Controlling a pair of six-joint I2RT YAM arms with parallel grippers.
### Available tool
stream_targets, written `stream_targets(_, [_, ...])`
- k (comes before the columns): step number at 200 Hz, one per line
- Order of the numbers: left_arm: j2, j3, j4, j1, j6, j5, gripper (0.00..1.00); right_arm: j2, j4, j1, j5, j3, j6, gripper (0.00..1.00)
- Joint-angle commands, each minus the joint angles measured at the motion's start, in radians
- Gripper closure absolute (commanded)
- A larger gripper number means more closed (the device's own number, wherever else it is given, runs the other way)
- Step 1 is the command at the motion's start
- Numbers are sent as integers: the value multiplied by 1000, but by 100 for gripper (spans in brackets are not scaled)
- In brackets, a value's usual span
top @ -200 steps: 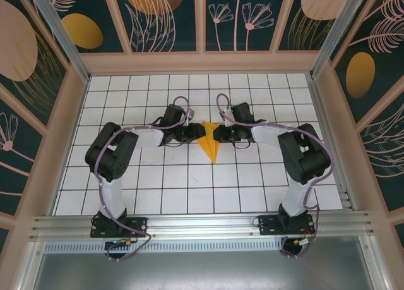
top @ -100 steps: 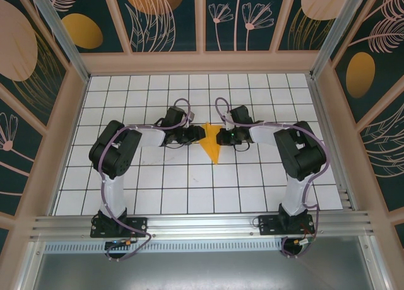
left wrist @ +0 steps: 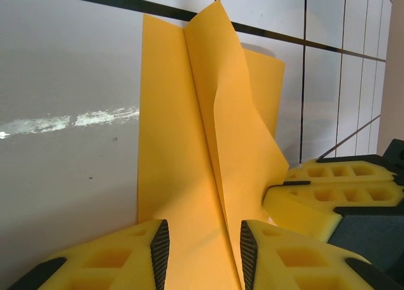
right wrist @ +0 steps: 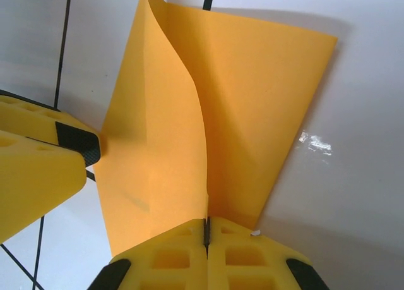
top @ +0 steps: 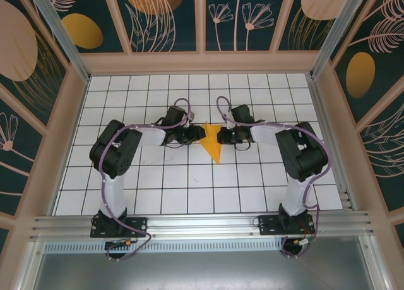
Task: Fold a paper plane with a square sheet of paper (fold left side to right side)
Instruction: Fourth fold the wing at the center of the table.
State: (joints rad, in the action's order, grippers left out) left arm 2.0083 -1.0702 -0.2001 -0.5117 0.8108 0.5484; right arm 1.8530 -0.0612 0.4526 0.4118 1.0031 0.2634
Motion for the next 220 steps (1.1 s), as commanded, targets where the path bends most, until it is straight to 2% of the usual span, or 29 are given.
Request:
stream_targets(1, [56, -13, 37, -4, -7, -59, 62, -44, -20, -12, -11, -13, -10, 100])
stream_targets(64, [60, -13, 44, -4, -7, -61, 62, -25, -33, -26, -44, -32, -12, 100])
stream_targets(121, [70, -19, 47, -3, -8, -62, 62, -57, 3, -31, 7, -51, -5, 100])
stream_targets(162, [-8, -16, 30, -5, -2, -43, 62, -36, 12, -32, 10, -56, 0, 100])
stream_targets(185, [-47, -43, 57, -18, -10, -34, 62, -32, 20, -31, 12, -61, 4, 100])
stream_targets(220, [-10, -102, 85, -48, -15, -30, 62, -35, 18, -31, 6, -62, 3, 100])
